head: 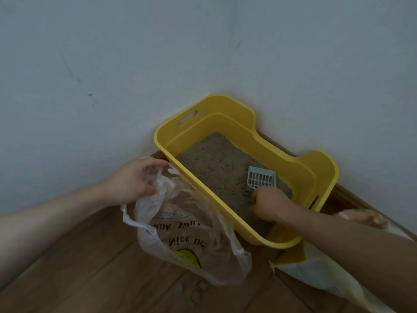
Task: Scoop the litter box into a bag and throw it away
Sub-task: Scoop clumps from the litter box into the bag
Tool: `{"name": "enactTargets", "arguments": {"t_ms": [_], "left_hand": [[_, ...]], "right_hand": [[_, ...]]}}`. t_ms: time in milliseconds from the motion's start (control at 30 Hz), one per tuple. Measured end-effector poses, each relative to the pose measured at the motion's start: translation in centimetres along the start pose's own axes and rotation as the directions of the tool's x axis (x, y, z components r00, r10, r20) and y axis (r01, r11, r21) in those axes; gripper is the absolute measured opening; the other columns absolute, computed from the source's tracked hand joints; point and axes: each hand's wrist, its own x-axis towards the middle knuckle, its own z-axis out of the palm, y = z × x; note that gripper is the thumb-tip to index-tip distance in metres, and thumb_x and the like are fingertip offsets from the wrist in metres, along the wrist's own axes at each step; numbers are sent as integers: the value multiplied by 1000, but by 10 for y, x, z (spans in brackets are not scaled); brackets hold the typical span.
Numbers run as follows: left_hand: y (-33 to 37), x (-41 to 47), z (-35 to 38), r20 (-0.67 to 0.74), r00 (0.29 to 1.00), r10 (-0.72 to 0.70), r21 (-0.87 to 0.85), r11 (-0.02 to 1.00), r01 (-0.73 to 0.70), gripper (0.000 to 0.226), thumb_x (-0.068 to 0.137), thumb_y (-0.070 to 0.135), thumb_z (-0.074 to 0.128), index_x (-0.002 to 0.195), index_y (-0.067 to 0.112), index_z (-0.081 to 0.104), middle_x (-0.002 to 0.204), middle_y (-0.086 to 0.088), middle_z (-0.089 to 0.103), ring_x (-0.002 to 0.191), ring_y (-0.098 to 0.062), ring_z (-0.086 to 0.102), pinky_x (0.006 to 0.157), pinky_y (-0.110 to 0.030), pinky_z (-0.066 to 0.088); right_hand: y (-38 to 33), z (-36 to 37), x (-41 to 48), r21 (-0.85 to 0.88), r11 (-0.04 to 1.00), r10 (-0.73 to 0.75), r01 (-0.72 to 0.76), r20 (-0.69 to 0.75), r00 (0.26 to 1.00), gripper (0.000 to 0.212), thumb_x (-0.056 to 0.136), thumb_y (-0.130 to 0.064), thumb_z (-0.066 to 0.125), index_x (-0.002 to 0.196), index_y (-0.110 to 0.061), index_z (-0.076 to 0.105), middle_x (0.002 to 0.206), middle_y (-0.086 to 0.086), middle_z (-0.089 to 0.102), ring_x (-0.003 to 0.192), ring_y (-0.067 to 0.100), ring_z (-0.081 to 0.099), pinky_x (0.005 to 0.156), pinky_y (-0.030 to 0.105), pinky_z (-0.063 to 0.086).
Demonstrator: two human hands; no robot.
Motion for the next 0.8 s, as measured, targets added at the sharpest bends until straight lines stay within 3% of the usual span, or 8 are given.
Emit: {"name": "enactTargets", "arguments": {"t_ms": [167,367,467,567,667,800], "left_hand": [[17,-6,1,-7,1000,8,-18,1000,-8,64,78,-5,76,120,40,58,131,5,57,119,-14,58,102,-39,50],[18,-6,3,-13,1000,26,30,999,-26,62,79,-3,75,126,33,58,130,2,57,112,-21,61,98,-45,52],[21,-4,2,-12,999,36,17,999,-36,60,79,-5,74,126,30,59,129,0,57,109,-26,63,94,-46,54],[23,-3,4,11,999,53,-7,999,-53,61,79,-7,74,122,34,57,129,4,55,109,-23,62,96,-43,53],[22,-2,8,41,998,47,-29,999,-46,59,81,-9,71,126,27,58,128,3,54,107,-26,63,94,-45,55],[20,3,7,46,997,57,-41,998,-55,59,80,-11,71,129,18,60,129,-1,53,105,-24,64,94,-42,55]], "right_hand": [[4,-15,-13,181,983,14,21,-193,981,17,90,-27,67,102,-18,75,108,4,68,104,20,62,86,31,56],[14,-28,-24,227,973,-5,51,-196,981,6,85,-25,72,89,-29,72,126,1,61,123,22,53,92,31,53],[19,-35,-34,187,981,-17,53,-189,982,10,84,-21,74,85,-30,69,126,0,61,118,20,56,84,25,53],[23,-38,-45,117,993,12,10,-180,984,27,82,-27,76,108,-27,68,125,1,62,106,18,60,73,22,51],[26,-43,-55,69,997,52,-43,-138,989,46,81,-29,77,124,-24,64,110,-1,65,86,11,61,66,20,51],[29,-53,-66,-4,996,84,-85,-123,989,35,80,-28,78,113,-19,73,88,-2,71,77,11,66,69,28,61]]}}
